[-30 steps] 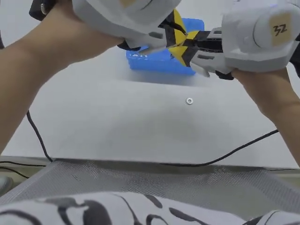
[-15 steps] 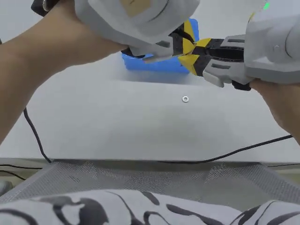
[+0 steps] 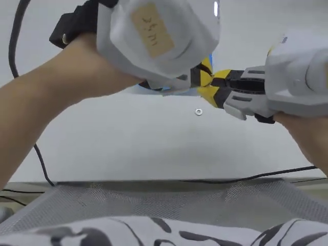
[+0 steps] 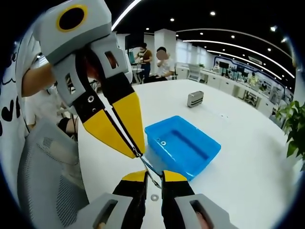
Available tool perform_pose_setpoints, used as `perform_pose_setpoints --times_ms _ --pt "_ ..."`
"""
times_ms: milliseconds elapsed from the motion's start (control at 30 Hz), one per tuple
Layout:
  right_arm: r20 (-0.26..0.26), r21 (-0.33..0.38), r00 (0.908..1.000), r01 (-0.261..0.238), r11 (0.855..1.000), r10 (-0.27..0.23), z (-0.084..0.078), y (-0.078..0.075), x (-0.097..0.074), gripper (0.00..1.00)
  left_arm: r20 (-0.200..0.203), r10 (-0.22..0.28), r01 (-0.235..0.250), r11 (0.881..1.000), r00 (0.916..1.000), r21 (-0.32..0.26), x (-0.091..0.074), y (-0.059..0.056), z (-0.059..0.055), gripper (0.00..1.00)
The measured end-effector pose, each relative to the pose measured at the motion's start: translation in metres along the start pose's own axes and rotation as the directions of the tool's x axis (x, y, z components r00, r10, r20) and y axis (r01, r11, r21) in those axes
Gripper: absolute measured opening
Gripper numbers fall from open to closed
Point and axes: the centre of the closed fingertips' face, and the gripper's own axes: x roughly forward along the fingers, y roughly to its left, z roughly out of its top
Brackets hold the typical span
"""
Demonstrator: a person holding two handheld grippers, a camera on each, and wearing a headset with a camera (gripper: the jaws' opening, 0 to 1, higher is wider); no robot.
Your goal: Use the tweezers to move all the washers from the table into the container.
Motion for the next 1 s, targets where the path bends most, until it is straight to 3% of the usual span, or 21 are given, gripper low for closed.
perform_pose_setpoints --times_ms 33,233,667,1000 --pt "-0.005 0.014 1.0 -0.007 1.0 0.007 -0.003 0.002 0.0 0.07 -0.004 -0.009 0.009 1.0 1.0 -0.005 0.016 -0.012 0.006 0.0" --pt "-0.026 0.039 0.9996 -0.011 0.999 0.012 -0.012 0.007 0.003 0.07 -0.009 -0.038 0.038 0.999 0.9992 -0.015 0.028 -0.023 0.002 0.0" --pt "-0.05 0.073 0.9977 -0.042 0.996 0.046 -0.021 0.013 0.012 0.08 -0.027 -0.068 0.067 0.997 0.9973 -0.046 0.036 -0.026 -0.009 0.0" --pt "-0.057 0.071 0.9973 -0.043 0.997 0.047 -0.023 0.01 0.012 0.08 -0.017 -0.06 0.058 0.996 0.9981 -0.071 0.038 -0.023 -0.008 0.0"
